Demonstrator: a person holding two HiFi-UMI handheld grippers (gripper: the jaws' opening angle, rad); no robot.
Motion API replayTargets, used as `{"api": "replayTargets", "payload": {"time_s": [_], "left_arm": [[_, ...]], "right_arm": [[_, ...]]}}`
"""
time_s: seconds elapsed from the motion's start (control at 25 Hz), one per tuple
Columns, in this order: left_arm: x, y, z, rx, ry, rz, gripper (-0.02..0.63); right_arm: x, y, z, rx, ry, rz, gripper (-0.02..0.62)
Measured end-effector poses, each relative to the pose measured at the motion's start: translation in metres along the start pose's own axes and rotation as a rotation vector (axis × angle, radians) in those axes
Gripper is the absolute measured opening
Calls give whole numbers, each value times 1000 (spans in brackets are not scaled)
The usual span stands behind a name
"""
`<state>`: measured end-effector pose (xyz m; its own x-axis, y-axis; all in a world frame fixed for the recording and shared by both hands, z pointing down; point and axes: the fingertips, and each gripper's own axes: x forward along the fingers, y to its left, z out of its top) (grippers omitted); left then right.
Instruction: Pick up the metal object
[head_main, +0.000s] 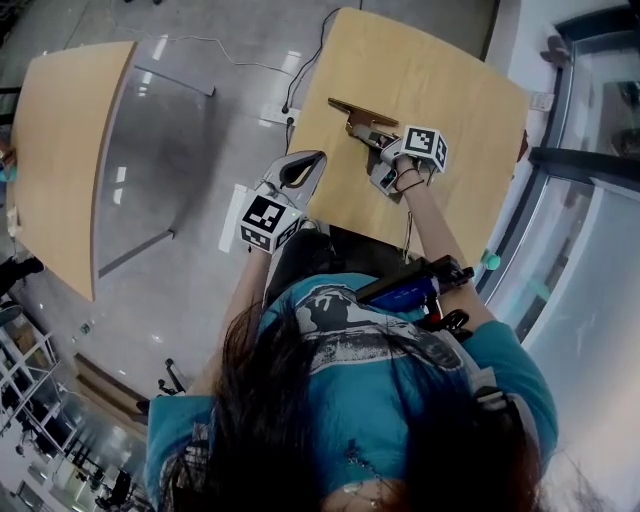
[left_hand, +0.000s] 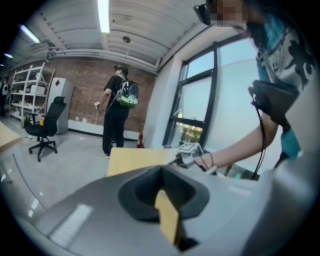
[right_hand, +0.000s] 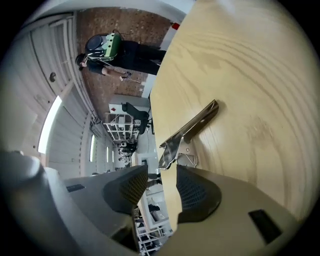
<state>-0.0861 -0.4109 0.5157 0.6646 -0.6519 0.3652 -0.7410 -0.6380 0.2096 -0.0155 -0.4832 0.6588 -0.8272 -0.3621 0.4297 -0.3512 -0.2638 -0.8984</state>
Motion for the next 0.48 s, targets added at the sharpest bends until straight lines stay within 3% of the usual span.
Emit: {"api": "replayTargets", "payload": {"time_s": [0.16,0.48], "left_arm": [[4,-2,-3,-5,5,10,2],[-3,-5,-11,-13,23,47,2]], "right_arm": [[6,-11,10,119,-30,23,158],[17,-21,15,247,-46,62,155]]}}
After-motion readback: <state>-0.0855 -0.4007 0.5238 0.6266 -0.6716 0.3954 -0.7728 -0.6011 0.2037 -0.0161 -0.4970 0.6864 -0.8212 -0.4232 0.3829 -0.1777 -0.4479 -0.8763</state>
